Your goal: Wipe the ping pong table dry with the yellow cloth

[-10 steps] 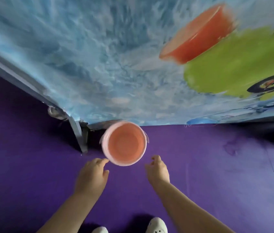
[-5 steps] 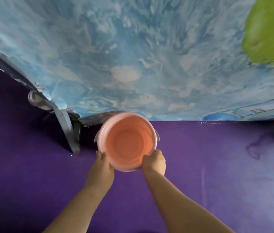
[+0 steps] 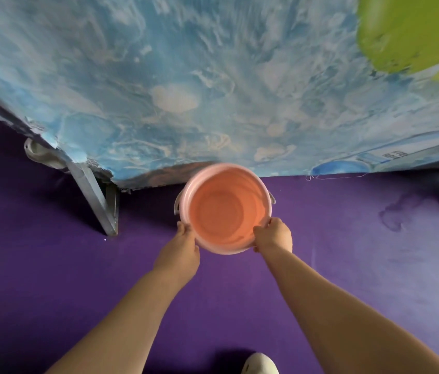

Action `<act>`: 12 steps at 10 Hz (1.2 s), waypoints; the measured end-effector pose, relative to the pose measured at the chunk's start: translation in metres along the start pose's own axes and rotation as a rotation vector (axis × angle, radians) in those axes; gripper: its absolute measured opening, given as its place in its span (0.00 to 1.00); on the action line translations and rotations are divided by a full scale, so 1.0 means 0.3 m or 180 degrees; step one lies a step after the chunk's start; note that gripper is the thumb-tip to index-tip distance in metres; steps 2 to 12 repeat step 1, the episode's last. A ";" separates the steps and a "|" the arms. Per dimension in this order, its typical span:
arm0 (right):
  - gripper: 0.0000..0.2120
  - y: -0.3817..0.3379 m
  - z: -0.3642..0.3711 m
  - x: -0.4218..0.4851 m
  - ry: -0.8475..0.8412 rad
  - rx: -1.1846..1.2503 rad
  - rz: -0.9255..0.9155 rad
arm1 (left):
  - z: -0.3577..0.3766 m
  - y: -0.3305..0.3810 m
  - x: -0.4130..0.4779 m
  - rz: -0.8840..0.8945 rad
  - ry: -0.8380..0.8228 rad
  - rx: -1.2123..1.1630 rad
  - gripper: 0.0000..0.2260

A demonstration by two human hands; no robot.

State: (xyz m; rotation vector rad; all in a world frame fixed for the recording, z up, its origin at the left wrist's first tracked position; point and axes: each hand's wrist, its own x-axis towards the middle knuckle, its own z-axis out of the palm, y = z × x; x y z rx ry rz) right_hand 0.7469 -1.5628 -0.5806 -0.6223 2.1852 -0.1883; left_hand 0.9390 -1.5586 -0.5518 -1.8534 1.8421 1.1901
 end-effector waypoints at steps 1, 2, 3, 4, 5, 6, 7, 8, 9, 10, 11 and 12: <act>0.13 0.012 -0.078 -0.032 -0.0152 -0.0254 -0.0221 | -0.027 0.013 -0.034 0.0244 0.0039 0.0110 0.22; 0.13 0.012 -0.078 -0.032 -0.0152 -0.0254 -0.0221 | -0.027 0.013 -0.034 0.0244 0.0039 0.0110 0.22; 0.13 0.012 -0.078 -0.032 -0.0152 -0.0254 -0.0221 | -0.027 0.013 -0.034 0.0244 0.0039 0.0110 0.22; 0.13 0.012 -0.078 -0.032 -0.0152 -0.0254 -0.0221 | -0.027 0.013 -0.034 0.0244 0.0039 0.0110 0.22; 0.13 0.012 -0.078 -0.032 -0.0152 -0.0254 -0.0221 | -0.027 0.013 -0.034 0.0244 0.0039 0.0110 0.22; 0.13 0.012 -0.078 -0.032 -0.0152 -0.0254 -0.0221 | -0.027 0.013 -0.034 0.0244 0.0039 0.0110 0.22; 0.13 0.012 -0.078 -0.032 -0.0152 -0.0254 -0.0221 | -0.027 0.013 -0.034 0.0244 0.0039 0.0110 0.22; 0.13 0.012 -0.078 -0.032 -0.0152 -0.0254 -0.0221 | -0.027 0.013 -0.034 0.0244 0.0039 0.0110 0.22; 0.13 0.012 -0.078 -0.032 -0.0152 -0.0254 -0.0221 | -0.027 0.013 -0.034 0.0244 0.0039 0.0110 0.22; 0.13 0.012 -0.078 -0.032 -0.0152 -0.0254 -0.0221 | -0.027 0.013 -0.034 0.0244 0.0039 0.0110 0.22; 0.13 0.012 -0.078 -0.032 -0.0152 -0.0254 -0.0221 | -0.027 0.013 -0.034 0.0244 0.0039 0.0110 0.22; 0.13 0.012 -0.078 -0.032 -0.0152 -0.0254 -0.0221 | -0.027 0.013 -0.034 0.0244 0.0039 0.0110 0.22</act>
